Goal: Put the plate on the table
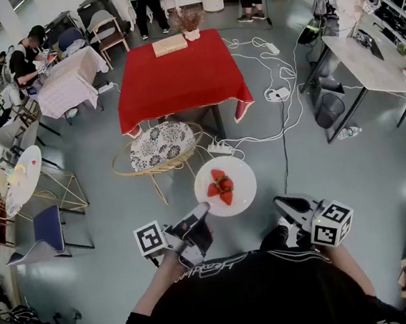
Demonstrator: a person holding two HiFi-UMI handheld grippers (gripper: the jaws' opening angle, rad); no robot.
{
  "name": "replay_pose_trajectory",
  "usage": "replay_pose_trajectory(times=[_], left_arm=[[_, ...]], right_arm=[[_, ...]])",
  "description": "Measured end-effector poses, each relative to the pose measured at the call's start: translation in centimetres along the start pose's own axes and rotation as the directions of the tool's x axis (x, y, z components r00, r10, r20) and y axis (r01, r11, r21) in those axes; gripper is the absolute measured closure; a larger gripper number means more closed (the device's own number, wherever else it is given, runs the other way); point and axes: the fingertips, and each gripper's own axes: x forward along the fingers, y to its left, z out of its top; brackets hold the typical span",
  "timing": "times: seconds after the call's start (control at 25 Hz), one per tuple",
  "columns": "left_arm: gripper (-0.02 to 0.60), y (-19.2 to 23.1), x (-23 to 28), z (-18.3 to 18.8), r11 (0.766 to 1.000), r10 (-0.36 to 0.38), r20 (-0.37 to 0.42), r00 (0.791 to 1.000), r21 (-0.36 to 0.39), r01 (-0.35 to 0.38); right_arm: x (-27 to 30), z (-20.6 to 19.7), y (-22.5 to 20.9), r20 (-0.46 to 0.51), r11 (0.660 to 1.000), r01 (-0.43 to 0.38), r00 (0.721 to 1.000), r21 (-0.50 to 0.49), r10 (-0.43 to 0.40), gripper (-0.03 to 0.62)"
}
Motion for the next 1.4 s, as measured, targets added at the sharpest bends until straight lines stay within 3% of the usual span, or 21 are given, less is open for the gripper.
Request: replay_pose_trajectory(times=[0.36,0.56,0.8,0.96,1.16,1.4], left_arm=[[0.568,-0.3,-0.9,0.7,1.0,-0.023,0.016,1.0,0.001,0.023],[0.568,-0.5,-0.7,0.9,0.999,-0.051,0.029,0.998,-0.012,0.052],[0.568,-0.6,-0.2,1.3,0.998,-0.06,0.031,0.998,-0.002,0.06],[0.566,-1.1,1.3,1.9,0.998,-0.067,0.028,0.997,0.011,0.067],[0.566,-1.4,4.4,3.4,0.997,-0.067,0.035,0.997,0.035,0.066],[0.565,0.6,9.4,6.3,0.999,-0.023,0.05,0.998,0.038,0.021]], right_arm=[[0.9,0.0,1.2,0.001,1.0,-0.01,1.0,-0.015,0.01,0.588],[1.4,-0.3,1.8,-0.047,0.999,-0.031,0.998,-0.024,0.03,0.588],[1.9,1.2,0.9,0.004,0.999,-0.046,0.999,0.007,0.046,0.587],[2.8,2.4,-0.9,-0.003,1.0,-0.03,1.0,0.01,0.03,0.588],[3.9,4.1,-3.7,0.009,0.997,-0.068,0.998,0.026,0.068,0.588],[5.8,5.6,-9.9,0.004,0.993,-0.095,0.996,0.065,0.095,0.588]])
